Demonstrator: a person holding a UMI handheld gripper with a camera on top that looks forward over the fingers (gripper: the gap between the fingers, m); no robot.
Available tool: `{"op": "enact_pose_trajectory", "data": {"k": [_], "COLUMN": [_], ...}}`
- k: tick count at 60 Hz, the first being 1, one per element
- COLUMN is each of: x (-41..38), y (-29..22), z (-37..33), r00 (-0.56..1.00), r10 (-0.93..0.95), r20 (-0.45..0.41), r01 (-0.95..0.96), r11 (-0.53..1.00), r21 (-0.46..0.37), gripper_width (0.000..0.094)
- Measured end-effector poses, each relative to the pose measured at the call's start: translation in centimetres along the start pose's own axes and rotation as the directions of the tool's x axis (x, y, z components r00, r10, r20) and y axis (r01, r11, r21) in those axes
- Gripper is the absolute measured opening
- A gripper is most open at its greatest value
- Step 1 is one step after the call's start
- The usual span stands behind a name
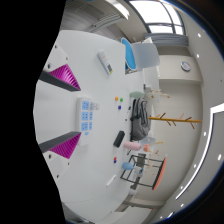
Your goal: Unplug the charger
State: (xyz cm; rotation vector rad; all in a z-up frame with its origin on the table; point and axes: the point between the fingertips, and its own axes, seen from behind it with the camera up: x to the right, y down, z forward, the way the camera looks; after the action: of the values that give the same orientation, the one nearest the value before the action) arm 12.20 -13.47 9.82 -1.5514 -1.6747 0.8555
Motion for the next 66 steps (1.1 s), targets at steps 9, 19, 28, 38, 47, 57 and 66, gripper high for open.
{"op": "enact_pose_trajectory", "data": {"k": [9,19,28,38,47,57,66], "x": [-1.7,-2.5,-2.7,-2.1,-2.5,-2.3,-0.7], "y": [-0.5,-0.8,-1.0,-1.8,-1.9,-2.4,-9.5], "z": [6.2,13.1,17.8,20.5,21.1,21.0,17.9], "r00": [1.000,0.998,0.998,0.998,0.998,0.982,1.000], "r10": [0.024,0.057,0.067,0.063,0.065,0.178,0.006], "r20": [-0.001,0.006,0.002,-0.020,-0.015,0.062,0.025], "r01": [-0.024,-0.057,-0.067,-0.060,-0.063,-0.183,-0.013], "r11": [0.999,0.995,0.992,0.990,0.990,0.980,0.951], "r21": [0.047,0.084,0.104,0.130,0.130,0.077,0.310], "gripper_width": [0.0854,0.0852,0.0860,0.0810,0.0134,0.0053,0.0049]}}
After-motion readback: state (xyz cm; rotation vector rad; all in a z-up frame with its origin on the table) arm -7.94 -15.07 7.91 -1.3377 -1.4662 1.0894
